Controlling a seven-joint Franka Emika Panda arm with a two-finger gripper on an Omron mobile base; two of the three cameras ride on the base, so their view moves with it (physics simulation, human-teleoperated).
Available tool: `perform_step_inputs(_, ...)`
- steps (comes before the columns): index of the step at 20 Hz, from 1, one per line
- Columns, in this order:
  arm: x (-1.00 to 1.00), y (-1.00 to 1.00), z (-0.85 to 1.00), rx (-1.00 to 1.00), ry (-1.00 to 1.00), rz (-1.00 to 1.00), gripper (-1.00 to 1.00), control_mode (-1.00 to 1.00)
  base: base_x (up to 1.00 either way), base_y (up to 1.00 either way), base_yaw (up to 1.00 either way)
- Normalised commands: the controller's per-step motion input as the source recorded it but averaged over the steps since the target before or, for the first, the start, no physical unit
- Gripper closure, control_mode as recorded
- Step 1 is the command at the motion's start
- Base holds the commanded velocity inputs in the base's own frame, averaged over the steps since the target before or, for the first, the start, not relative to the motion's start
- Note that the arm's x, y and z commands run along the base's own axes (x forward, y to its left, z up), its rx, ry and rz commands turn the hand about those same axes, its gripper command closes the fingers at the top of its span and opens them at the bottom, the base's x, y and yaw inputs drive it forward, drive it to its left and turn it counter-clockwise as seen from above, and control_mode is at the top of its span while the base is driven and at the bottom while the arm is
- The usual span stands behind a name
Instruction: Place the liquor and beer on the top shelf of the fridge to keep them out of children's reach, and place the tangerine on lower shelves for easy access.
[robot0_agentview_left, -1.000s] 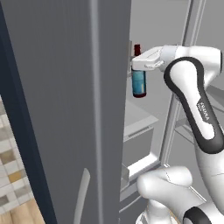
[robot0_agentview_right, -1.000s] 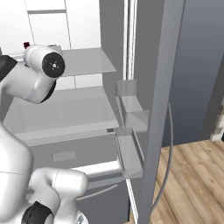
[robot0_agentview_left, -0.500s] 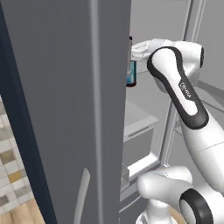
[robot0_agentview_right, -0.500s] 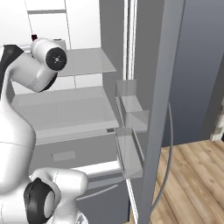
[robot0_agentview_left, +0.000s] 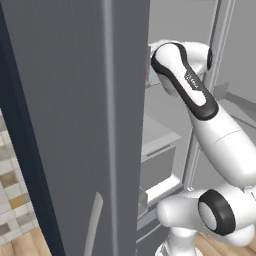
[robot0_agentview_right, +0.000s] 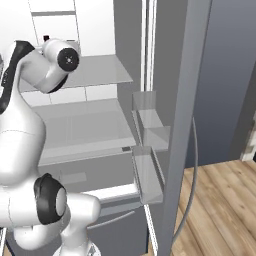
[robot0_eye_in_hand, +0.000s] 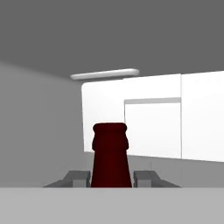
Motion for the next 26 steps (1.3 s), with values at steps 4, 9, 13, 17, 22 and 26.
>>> perform_step_inputs(4,0.64,0.06,0.0,0.02,0.0,0.0,1.0,-1.0,0.0,0.0,0.0)
perform_step_inputs(9,0.61,0.02,0.0,0.06,0.0,0.0,1.0,-1.0,0.0,0.0,0.0)
perform_step_inputs(13,0.56,0.08,-0.05,0.02,0.0,0.0,1.0,-1.0,0.0,0.0,0.0)
perform_step_inputs(17,0.47,0.11,-0.15,0.0,0.0,0.0,1.0,-1.0,0.0,0.0,0.0)
perform_step_inputs(22,0.38,0.13,-0.21,0.0,0.0,0.0,1.0,-1.0,0.0,0.0,0.0)
perform_step_inputs(26,0.32,0.07,-0.24,0.0,0.0,0.0,1.0,-1.0,0.0,0.0,0.0)
